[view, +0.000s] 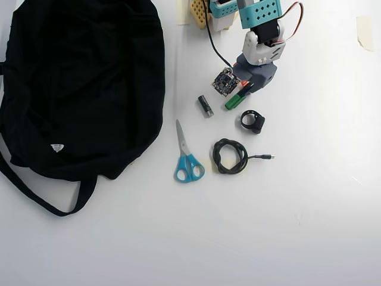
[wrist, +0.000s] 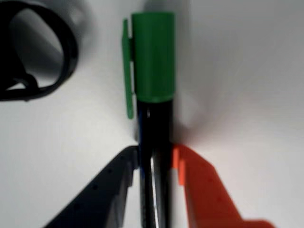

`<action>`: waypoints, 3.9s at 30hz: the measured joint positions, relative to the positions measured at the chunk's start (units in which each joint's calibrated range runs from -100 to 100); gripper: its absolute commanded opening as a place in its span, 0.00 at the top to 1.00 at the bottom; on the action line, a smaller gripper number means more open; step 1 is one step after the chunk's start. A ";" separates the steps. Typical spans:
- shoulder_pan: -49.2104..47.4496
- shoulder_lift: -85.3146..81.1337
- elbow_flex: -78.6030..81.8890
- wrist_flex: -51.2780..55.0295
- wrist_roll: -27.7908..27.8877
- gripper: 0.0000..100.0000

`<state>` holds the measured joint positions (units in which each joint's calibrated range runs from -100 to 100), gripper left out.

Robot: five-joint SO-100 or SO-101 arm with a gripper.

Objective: Put the green marker into the black bag

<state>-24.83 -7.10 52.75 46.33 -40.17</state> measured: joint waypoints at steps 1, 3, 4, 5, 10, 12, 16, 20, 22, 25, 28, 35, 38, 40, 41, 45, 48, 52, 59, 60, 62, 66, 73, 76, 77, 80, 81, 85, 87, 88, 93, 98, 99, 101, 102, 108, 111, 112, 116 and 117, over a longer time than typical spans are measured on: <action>0.00 0.00 0.00 0.00 0.00 0.98; 0.00 0.00 0.00 0.00 0.10 0.98; 0.00 0.00 0.08 0.00 0.15 0.98; 0.00 0.00 0.08 0.00 0.20 0.98; 0.00 -0.25 -0.79 0.26 1.07 0.98; 0.00 0.25 -3.14 2.83 1.42 0.98; 0.00 0.42 -8.73 12.19 1.95 0.98; 0.00 0.42 -15.57 21.30 3.86 0.98; 0.00 0.42 -19.42 25.59 5.18 0.98; 0.00 0.42 -25.08 30.14 7.03 0.98; 0.00 0.42 -30.35 33.15 9.23 0.98; 3.45 0.42 -40.80 41.22 14.60 0.98; 4.63 -0.58 -45.36 44.57 17.53 0.98; 6.83 -2.24 -47.56 46.72 19.34 0.98; 8.23 -2.99 -48.35 47.57 20.22 0.98; 14.55 -4.40 -50.24 48.95 23.74 0.98; 20.43 -4.40 -51.49 49.12 26.13 0.98; 27.55 -4.40 -54.40 49.12 28.42 0.98; 40.34 -4.40 -55.90 49.12 29.40 0.98; 41.22 -4.40 -55.90 49.12 29.40 0.98; 43.64 -4.40 -55.90 49.12 29.65 0.98; 49.30 -4.40 -55.90 49.03 30.38 0.98; 61.50 2.32 -56.21 41.99 31.40 0.98; 67.82 14.36 -56.21 34.52 31.40 0.98; 71.12 18.18 -57.86 33.06 31.40 0.98; 78.10 28.56 -68.16 32.63 32.77 0.95; 78.18 30.72 -70.60 32.63 32.77 0.90; 78.32 32.63 -72.41 34.09 32.48 0.72; 77.81 29.14 -75.94 40.10 32.48 0.72; 76.34 25.16 -78.54 43.80 32.23 0.72; 59.96 6.06 -79.48 52.21 30.87 0.98; 36.22 0.25 -79.48 52.21 29.01 0.98; 31.15 -2.99 -78.85 52.21 28.96 0.98; 28.80 -9.46 -73.66 52.21 29.11 0.98; 28.07 -11.37 -71.38 52.21 29.11 0.98; 21.97 -22.17 -53.85 44.91 29.11 0.98; 19.91 -28.39 -43.87 39.67 29.11 0.98; 19.10 -30.88 -40.33 37.78 29.30 0.98; 17.78 -41.76 -24.53 30.91 33.06 0.98; 17.41 -44.58 -20.60 29.54 34.43 0.98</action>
<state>-7.42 -51.68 32.15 75.87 -5.74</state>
